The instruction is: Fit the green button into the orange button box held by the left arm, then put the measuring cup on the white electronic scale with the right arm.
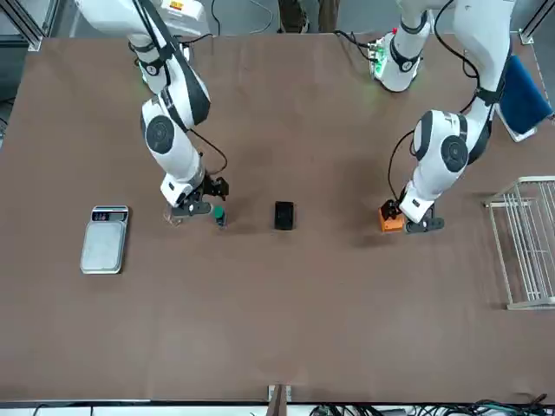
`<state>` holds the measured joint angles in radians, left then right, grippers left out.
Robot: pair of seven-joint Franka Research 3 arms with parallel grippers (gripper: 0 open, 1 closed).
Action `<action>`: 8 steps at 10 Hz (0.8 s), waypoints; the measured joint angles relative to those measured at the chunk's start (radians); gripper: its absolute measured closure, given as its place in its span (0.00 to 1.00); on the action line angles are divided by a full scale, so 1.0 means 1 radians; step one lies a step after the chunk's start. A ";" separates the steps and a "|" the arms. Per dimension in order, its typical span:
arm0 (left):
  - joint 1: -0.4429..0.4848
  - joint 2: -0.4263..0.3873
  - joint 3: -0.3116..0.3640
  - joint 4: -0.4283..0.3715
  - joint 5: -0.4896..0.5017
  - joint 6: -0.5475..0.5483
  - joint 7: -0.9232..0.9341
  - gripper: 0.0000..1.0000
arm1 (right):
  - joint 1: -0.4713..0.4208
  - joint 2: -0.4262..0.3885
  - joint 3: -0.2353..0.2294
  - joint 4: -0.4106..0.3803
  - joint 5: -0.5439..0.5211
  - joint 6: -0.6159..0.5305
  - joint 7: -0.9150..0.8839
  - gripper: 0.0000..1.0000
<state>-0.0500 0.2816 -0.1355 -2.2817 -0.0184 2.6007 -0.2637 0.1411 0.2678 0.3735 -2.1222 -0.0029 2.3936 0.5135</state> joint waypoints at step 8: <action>0.001 0.088 0.001 -0.003 0.000 0.102 0.000 0.00 | 0.021 0.114 0.005 -0.020 -0.232 0.142 0.284 0.02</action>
<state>-0.0485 0.3696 -0.1341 -2.2843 -0.0183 2.7030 -0.2637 0.1626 0.3814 0.3787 -2.1420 -0.2352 2.5354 0.7979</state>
